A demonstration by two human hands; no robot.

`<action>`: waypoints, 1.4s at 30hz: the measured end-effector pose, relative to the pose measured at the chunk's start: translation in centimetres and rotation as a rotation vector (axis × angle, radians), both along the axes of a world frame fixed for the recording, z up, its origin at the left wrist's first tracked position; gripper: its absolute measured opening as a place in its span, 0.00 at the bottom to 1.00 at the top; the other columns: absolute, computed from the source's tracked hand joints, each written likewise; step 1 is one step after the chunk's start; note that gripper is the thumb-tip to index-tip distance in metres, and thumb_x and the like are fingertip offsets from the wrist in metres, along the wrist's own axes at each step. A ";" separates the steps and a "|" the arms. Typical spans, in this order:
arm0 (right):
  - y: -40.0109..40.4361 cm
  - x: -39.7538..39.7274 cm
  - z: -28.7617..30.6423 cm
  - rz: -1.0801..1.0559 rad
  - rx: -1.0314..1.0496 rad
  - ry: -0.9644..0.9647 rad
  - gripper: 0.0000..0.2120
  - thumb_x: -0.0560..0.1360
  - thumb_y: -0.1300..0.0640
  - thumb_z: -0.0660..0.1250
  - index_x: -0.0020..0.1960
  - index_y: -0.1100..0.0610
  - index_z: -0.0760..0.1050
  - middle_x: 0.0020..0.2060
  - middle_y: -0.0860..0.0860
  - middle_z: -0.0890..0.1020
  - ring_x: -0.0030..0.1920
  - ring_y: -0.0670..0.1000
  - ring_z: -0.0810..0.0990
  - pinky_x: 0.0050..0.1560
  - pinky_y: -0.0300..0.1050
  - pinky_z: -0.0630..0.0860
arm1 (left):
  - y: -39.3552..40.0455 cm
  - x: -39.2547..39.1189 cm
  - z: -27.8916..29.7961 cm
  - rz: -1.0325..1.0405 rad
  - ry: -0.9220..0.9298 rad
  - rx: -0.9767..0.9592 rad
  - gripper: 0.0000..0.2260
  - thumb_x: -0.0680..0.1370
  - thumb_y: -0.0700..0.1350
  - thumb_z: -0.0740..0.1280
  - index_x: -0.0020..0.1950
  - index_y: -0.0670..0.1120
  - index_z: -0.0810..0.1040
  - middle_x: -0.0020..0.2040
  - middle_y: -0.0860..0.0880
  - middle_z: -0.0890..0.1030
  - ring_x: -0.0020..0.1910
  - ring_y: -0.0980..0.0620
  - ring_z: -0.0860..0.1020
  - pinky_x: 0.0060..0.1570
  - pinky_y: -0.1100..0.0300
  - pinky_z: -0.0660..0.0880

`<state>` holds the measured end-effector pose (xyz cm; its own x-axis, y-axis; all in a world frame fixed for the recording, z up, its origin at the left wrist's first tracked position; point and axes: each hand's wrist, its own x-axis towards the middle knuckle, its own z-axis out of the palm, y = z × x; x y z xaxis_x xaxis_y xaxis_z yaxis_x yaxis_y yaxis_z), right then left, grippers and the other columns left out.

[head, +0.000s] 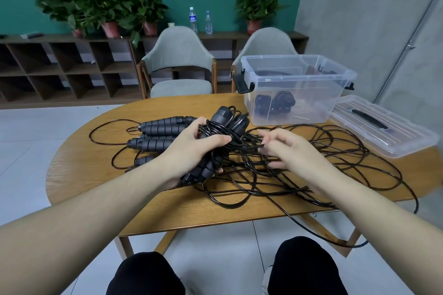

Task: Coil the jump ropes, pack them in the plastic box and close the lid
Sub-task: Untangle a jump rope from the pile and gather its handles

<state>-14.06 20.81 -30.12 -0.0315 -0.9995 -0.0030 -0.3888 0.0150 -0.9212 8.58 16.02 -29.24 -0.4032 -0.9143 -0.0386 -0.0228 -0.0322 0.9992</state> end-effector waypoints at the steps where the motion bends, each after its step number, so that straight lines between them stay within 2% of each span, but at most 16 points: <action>1: 0.1 0.5 0.1 -0.027 0.031 -0.181 0.05 0.80 0.49 0.66 0.50 0.47 0.80 0.64 0.44 0.80 0.60 0.48 0.81 0.60 0.52 0.80 | 0.0 0.0 -0.1 -0.007 -0.010 -0.024 0.17 0.76 0.44 0.74 0.60 0.43 0.72 0.44 0.45 0.82 0.40 0.38 0.81 0.48 0.38 0.80; 4: -0.1 1.5 0.4 -0.245 -0.040 -0.586 0.09 0.79 0.54 0.69 0.53 0.59 0.75 0.54 0.55 0.84 0.53 0.52 0.86 0.54 0.52 0.82 | 0.2 -0.3 -0.4 -0.031 -0.048 -0.108 0.13 0.75 0.43 0.75 0.56 0.47 0.75 0.45 0.46 0.82 0.42 0.41 0.83 0.50 0.36 0.81; 6: -0.6 1.7 0.6 -0.390 -0.082 -0.855 0.08 0.80 0.64 0.66 0.56 0.58 0.69 0.55 0.61 0.78 0.48 0.54 0.86 0.50 0.54 0.83 | 0.3 -0.5 -0.5 -0.044 -0.073 -0.141 0.12 0.74 0.44 0.76 0.54 0.49 0.76 0.45 0.45 0.83 0.44 0.40 0.83 0.50 0.38 0.82; 8: -1.2 1.6 0.8 -0.483 -0.069 -1.113 0.13 0.81 0.66 0.62 0.64 0.59 0.67 0.52 0.60 0.76 0.39 0.51 0.84 0.39 0.46 0.82 | 0.3 -0.6 -0.6 -0.054 -0.090 -0.158 0.12 0.74 0.44 0.76 0.53 0.51 0.76 0.46 0.46 0.83 0.46 0.40 0.84 0.50 0.38 0.82; 10: -1.2 1.6 1.1 -0.518 -0.021 -1.195 0.10 0.83 0.62 0.59 0.63 0.61 0.68 0.44 0.56 0.74 0.30 0.47 0.74 0.28 0.39 0.72 | 0.3 -0.7 -0.7 -0.050 -0.091 -0.150 0.12 0.74 0.44 0.76 0.53 0.51 0.77 0.45 0.47 0.83 0.45 0.42 0.84 0.51 0.37 0.82; 15: 0.3 2.6 2.6 -0.341 -0.028 -0.863 0.14 0.85 0.46 0.50 0.49 0.53 0.68 0.31 0.48 0.66 0.25 0.44 0.59 0.30 0.40 0.54 | 0.4 -1.0 -0.9 -0.037 -0.013 -0.050 0.12 0.77 0.43 0.73 0.57 0.48 0.74 0.45 0.45 0.83 0.41 0.37 0.82 0.47 0.38 0.82; 17: 0.6 3.1 2.6 -0.251 -0.085 -0.472 0.13 0.85 0.46 0.49 0.47 0.49 0.65 0.34 0.46 0.68 0.26 0.42 0.64 0.30 0.38 0.61 | 0.7 -1.4 -0.6 -0.035 0.023 -0.018 0.11 0.78 0.42 0.71 0.58 0.46 0.73 0.44 0.44 0.83 0.38 0.37 0.82 0.40 0.46 0.81; 19: 1.1 3.7 2.0 -0.146 -0.239 -0.047 0.07 0.85 0.46 0.51 0.50 0.47 0.63 0.36 0.46 0.71 0.30 0.42 0.70 0.36 0.37 0.69 | 0.9 -1.8 -0.4 -0.041 0.067 -0.008 0.10 0.79 0.41 0.70 0.56 0.45 0.71 0.43 0.43 0.82 0.37 0.37 0.80 0.43 0.42 0.78; 20: 1.3 4.0 1.7 -0.098 -0.333 0.039 0.04 0.84 0.48 0.53 0.53 0.47 0.63 0.37 0.47 0.74 0.32 0.42 0.73 0.37 0.33 0.70 | 1.0 -2.0 -0.3 -0.041 0.096 0.000 0.11 0.79 0.41 0.70 0.56 0.45 0.70 0.43 0.42 0.82 0.37 0.38 0.80 0.46 0.37 0.77; 22: 1.6 4.1 1.2 -0.054 -0.476 0.061 0.07 0.83 0.54 0.60 0.59 0.50 0.64 0.43 0.48 0.78 0.43 0.40 0.78 0.44 0.28 0.72 | 1.0 -2.2 0.1 -0.048 0.138 0.018 0.14 0.75 0.44 0.71 0.56 0.45 0.70 0.44 0.40 0.80 0.37 0.39 0.79 0.49 0.34 0.76; 24: 1.5 3.6 1.0 -0.082 -0.539 0.066 0.11 0.81 0.56 0.65 0.59 0.50 0.66 0.45 0.45 0.79 0.47 0.38 0.79 0.47 0.27 0.71 | 1.0 -2.2 0.4 -0.078 0.126 0.035 0.15 0.72 0.46 0.71 0.55 0.46 0.70 0.44 0.40 0.80 0.36 0.39 0.79 0.45 0.39 0.78; 28: 1.4 2.4 0.8 -0.135 -0.593 0.173 0.14 0.75 0.54 0.73 0.51 0.43 0.69 0.37 0.43 0.80 0.42 0.39 0.79 0.42 0.27 0.71 | 1.0 -1.9 0.4 -0.145 0.021 0.046 0.16 0.72 0.46 0.71 0.55 0.47 0.70 0.44 0.40 0.81 0.35 0.38 0.80 0.38 0.48 0.78; 30: 1.6 2.0 0.5 -0.127 -0.616 0.189 0.13 0.73 0.51 0.74 0.48 0.41 0.71 0.41 0.41 0.81 0.42 0.40 0.80 0.43 0.29 0.73 | 1.1 -1.8 0.3 -0.157 -0.006 0.026 0.14 0.75 0.44 0.72 0.55 0.47 0.71 0.45 0.41 0.82 0.35 0.38 0.80 0.38 0.48 0.79; 35: 1.5 1.0 -1.3 -0.192 -0.794 0.170 0.13 0.70 0.41 0.74 0.44 0.50 0.78 0.32 0.45 0.79 0.35 0.45 0.76 0.37 0.36 0.73 | 1.5 -1.9 0.8 -0.253 -0.100 0.035 0.19 0.72 0.45 0.73 0.60 0.46 0.72 0.49 0.42 0.82 0.39 0.40 0.82 0.41 0.46 0.82; 39: 1.0 -0.2 -2.2 -0.245 -1.060 0.604 0.24 0.78 0.40 0.65 0.33 0.57 0.77 0.27 0.48 0.77 0.29 0.50 0.76 0.30 0.44 0.72 | 1.8 -2.3 0.8 -0.308 -0.159 0.058 0.15 0.74 0.45 0.73 0.57 0.48 0.72 0.48 0.41 0.82 0.40 0.38 0.81 0.43 0.43 0.83; 42: 0.6 -1.2 -2.3 -0.236 -1.181 0.861 0.28 0.81 0.39 0.59 0.32 0.57 0.73 0.24 0.50 0.73 0.25 0.54 0.74 0.25 0.43 0.68 | 1.8 -2.3 0.6 -0.341 -0.214 0.074 0.11 0.75 0.43 0.73 0.52 0.50 0.73 0.44 0.43 0.83 0.38 0.38 0.81 0.43 0.41 0.82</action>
<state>-15.22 21.44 -32.46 0.2401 -0.3813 0.8927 -0.9044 -0.4220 0.0630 6.24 17.86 -28.61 -0.6585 -0.7213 -0.2148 -0.2512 -0.0584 0.9662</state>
